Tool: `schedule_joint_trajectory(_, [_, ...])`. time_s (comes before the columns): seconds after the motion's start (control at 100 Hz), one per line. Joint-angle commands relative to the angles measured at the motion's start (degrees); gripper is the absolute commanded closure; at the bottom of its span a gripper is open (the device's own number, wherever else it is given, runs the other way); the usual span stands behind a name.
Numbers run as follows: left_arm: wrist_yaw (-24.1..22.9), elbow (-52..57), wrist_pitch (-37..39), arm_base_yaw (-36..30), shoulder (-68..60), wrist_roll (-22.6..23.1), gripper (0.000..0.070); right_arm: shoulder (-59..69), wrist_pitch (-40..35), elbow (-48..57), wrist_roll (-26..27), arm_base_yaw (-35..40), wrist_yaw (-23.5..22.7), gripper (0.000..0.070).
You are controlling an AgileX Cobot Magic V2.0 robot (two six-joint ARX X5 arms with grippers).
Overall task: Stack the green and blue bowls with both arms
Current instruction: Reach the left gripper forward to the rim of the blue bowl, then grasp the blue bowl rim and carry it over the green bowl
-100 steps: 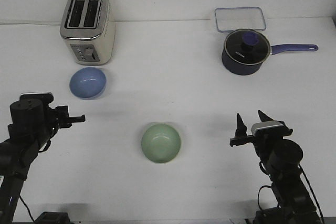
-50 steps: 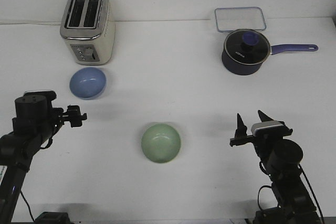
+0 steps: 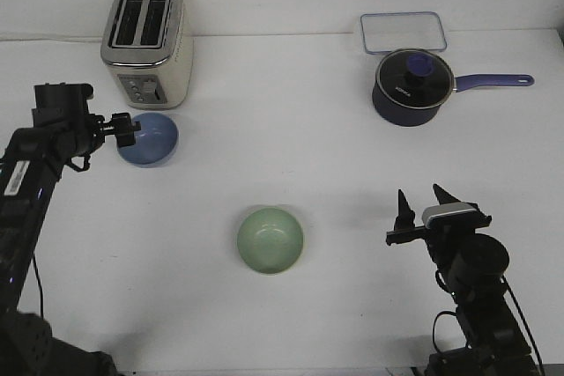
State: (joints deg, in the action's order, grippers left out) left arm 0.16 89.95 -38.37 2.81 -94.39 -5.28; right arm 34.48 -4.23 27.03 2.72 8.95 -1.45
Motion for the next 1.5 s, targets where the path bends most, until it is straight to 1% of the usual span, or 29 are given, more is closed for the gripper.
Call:
schedule_joint_trajectory(0.0, [0.04,3.41,-1.49,0.48,-5.46,0.15,0.0242,0.07,0.63,0.28,-0.52,0.2,-0.02,0.0231])
schedule_joint_trajectory(0.12, [0.15,6.12,-2.43,1.36,-12.31,0.15,0.0242,0.07,0.63,0.28,-0.52,0.2,-0.02,0.0231])
schedule_joint_trajectory(0.3, [0.33,6.32,-2.75,1.75,-18.16,0.17,0.0252,0.07,0.63,0.28,-0.55,0.2,-0.02,0.0231])
schedule_joint_trajectory(0.32, [0.35,6.32,-2.69,1.75,-18.56,0.31,0.0281,0.07,0.63,0.28,-0.55,0.2,-0.02,0.0231])
schedule_joint_trajectory(0.34, [0.39,6.32,-2.62,1.73,-18.88,0.42,0.0327,0.07,0.63,0.28,-0.55,0.2,-0.02,0.0231])
schedule_joint_trajectory(0.42, [0.5,6.32,-2.25,1.73,-19.63,1.18,0.0598,0.07,0.63,0.28,-0.55,0.2,-0.02,0.0231])
schedule_joint_trajectory(0.45, [0.83,6.32,-2.14,1.73,-19.71,1.44,0.0667,0.07,0.63,0.28,-0.55,0.2,-0.02,0.0231])
schedule_joint_trajectory(0.47, [1.18,6.32,-2.01,1.73,-19.78,1.68,0.0697,0.07,0.63,0.28,-0.55,0.2,-0.02,0.0231])
schedule_joint_trajectory(0.48, [1.36,6.32,-1.99,1.73,-19.78,1.73,0.07,0.07,0.63,0.28,-0.55,0.2,-0.02,0.0231])
schedule_joint_trajectory(0.7, [4.26,6.34,-2.32,1.73,-18.32,1.7,0.0696,0.07,0.63,0.28,-0.55,0.2,-0.02,0.0231])
schedule_joint_trajectory(0.89, [6.97,6.34,-3.89,1.62,-12.11,1.57,0.0696,0.07,0.63,0.28,-0.55,0.2,-0.02,0.0231])
schedule_joint_trajectory(1.07, [13.66,6.32,-6.71,0.5,-3.85,1.29,0.0696,0.07,0.63,0.28,-0.57,0.2,-0.02,0.0231])
schedule_joint_trajectory(1.13, [15.17,6.32,-8.26,-0.35,-1.64,1.14,0.0696,0.07,0.66,0.28,-0.57,0.2,-0.02,0.0231])
schedule_joint_trajectory(1.28, [15.91,6.14,-13.03,-5.73,2.49,1.44,0.0696,0.07,0.68,0.28,-0.57,0.2,-0.02,0.0231])
schedule_joint_trajectory(1.49, [15.91,5.4,-17.35,-18.03,4.13,2.75,0.0696,0.07,0.83,0.28,-0.55,0.2,0.0,0.0231])
